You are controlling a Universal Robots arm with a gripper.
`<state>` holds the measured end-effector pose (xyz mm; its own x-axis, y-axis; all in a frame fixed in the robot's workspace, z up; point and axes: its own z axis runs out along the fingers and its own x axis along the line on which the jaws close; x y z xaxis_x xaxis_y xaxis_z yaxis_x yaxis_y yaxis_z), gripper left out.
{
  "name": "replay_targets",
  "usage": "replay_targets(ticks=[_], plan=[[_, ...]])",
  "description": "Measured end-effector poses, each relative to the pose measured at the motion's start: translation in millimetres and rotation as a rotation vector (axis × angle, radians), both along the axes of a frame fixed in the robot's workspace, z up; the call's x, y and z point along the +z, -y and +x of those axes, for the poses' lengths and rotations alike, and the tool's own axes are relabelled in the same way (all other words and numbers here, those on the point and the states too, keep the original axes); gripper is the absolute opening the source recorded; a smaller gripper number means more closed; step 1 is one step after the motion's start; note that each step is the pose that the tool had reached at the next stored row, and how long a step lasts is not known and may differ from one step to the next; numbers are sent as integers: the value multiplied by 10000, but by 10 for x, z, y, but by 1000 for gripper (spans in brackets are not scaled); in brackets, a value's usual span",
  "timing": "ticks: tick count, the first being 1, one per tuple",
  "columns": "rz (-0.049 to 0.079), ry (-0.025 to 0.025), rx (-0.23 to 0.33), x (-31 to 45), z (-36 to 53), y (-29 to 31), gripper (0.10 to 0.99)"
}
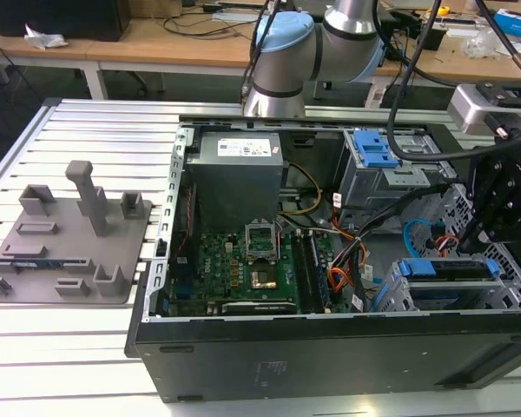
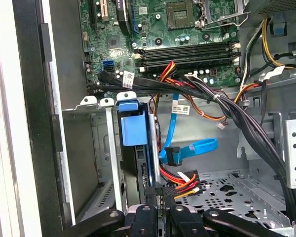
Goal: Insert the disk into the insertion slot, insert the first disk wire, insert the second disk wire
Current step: 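Insert the first disk wire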
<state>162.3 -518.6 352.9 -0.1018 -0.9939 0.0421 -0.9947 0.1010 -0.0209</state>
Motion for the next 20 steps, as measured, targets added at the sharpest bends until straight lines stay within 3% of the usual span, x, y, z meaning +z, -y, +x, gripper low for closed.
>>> replay_targets(ticks=[4, 20], plan=[[3, 24, 43, -1, 0, 42, 165], [7, 29, 318, -11, -17, 61, 165]])
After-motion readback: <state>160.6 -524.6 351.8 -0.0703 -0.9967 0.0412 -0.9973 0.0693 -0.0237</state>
